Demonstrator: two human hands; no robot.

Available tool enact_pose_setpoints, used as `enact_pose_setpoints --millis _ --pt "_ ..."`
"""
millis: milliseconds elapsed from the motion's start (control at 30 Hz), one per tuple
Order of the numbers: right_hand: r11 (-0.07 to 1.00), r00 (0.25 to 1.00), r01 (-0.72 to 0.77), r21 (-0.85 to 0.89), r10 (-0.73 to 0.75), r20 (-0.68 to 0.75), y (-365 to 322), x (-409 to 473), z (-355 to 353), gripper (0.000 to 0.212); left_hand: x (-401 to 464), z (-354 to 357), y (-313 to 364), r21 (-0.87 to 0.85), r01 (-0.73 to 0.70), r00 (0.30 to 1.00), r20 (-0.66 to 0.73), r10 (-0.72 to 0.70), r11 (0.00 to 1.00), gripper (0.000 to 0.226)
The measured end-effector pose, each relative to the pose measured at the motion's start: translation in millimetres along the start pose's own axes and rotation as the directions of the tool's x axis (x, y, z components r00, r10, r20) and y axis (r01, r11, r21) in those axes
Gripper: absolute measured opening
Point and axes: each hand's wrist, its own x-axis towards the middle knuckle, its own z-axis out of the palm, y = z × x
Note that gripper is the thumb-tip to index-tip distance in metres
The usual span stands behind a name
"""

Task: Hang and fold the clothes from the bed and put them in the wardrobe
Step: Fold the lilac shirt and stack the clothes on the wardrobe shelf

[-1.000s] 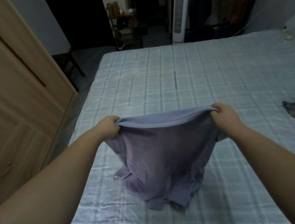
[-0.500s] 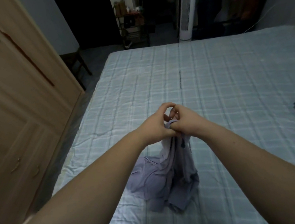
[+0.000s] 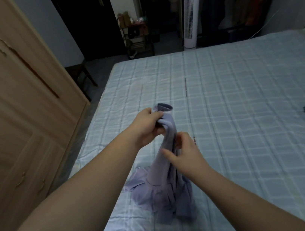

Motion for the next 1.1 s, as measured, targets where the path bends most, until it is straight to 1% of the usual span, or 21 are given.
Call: enact_pose_setpoints --millis 67,100,167,200,300,367,433,533,633,700,767,833,900,933,1000,1100 --pt "0.997 0.997 -0.074 -0.004 0.073 -0.031 -9 7 8 0.05 -10 10 1 -0.006 -0.021 0.997 0.079 0.022 1.0 0.033" --pt "0.995 0.993 -0.104 -0.009 0.103 -0.057 -12 12 11 0.047 -15 14 1 -0.017 -0.034 0.995 0.091 0.035 0.999 0.031" --pt "0.989 0.981 -0.15 0.006 0.15 -0.124 -13 19 14 0.022 -19 17 3 -0.053 -0.078 0.994 0.067 0.081 0.996 0.027" --pt "0.986 0.975 -0.165 -0.007 0.162 -0.153 -9 21 13 0.013 -20 16 5 -0.069 -0.108 0.993 0.031 0.11 0.992 0.027" --pt "0.969 0.968 -0.206 -0.137 0.181 -0.176 17 20 1 0.011 -18 0 16 -0.047 -0.195 0.97 -0.155 0.186 0.98 0.032" --pt "0.936 0.965 -0.245 -0.254 0.211 -0.154 39 20 -12 0.013 -15 -19 22 -0.041 -0.247 0.932 -0.283 0.226 0.968 0.034" --pt "0.887 0.962 -0.273 -0.373 0.246 -0.12 60 24 -24 0.012 -15 -41 25 -0.061 -0.282 0.886 -0.399 0.235 0.958 0.034" --pt "0.801 0.961 -0.257 -0.542 0.273 -0.052 79 33 -41 0.007 -14 -66 24 -0.087 -0.271 0.845 -0.499 0.193 0.959 0.033" --pt "0.701 0.962 -0.222 -0.677 0.272 -0.034 91 43 -57 0.002 -7 -83 12 -0.199 -0.212 0.806 -0.59 0.056 0.957 0.036" --pt "0.626 0.95 -0.24 -0.742 0.307 -0.049 98 47 -66 0.003 -3 -92 2 -0.302 -0.186 0.805 -0.593 -0.032 0.935 0.034" --pt "0.582 0.919 -0.317 -0.749 0.385 -0.09 107 51 -72 0.008 1 -96 -5 -0.385 -0.184 0.821 -0.567 -0.074 0.904 0.021" --pt "0.628 0.88 -0.417 -0.657 0.46 -0.12 110 62 -77 0.019 10 -98 -6 -0.499 -0.218 0.836 -0.539 -0.104 0.839 0.026" --pt "0.707 0.878 -0.453 -0.542 0.459 -0.136 102 84 -85 0.031 25 -100 3 -0.54 -0.268 0.843 -0.532 -0.078 0.798 0.029" --pt "0.739 0.889 -0.446 -0.506 0.432 -0.152 92 100 -91 0.034 33 -99 13 -0.531 -0.281 0.847 -0.528 -0.053 0.8 0.028" --pt "0.805 0.918 -0.395 -0.443 0.34 -0.203 62 134 -109 0.032 50 -100 37 -0.503 -0.297 0.847 -0.531 -0.019 0.812 0.028" --pt "0.878 0.939 -0.278 -0.39 0.163 -0.302 -2 188 -140 0.023 71 -106 85 -0.584 -0.377 0.854 -0.52 0.025 0.719 0.03"
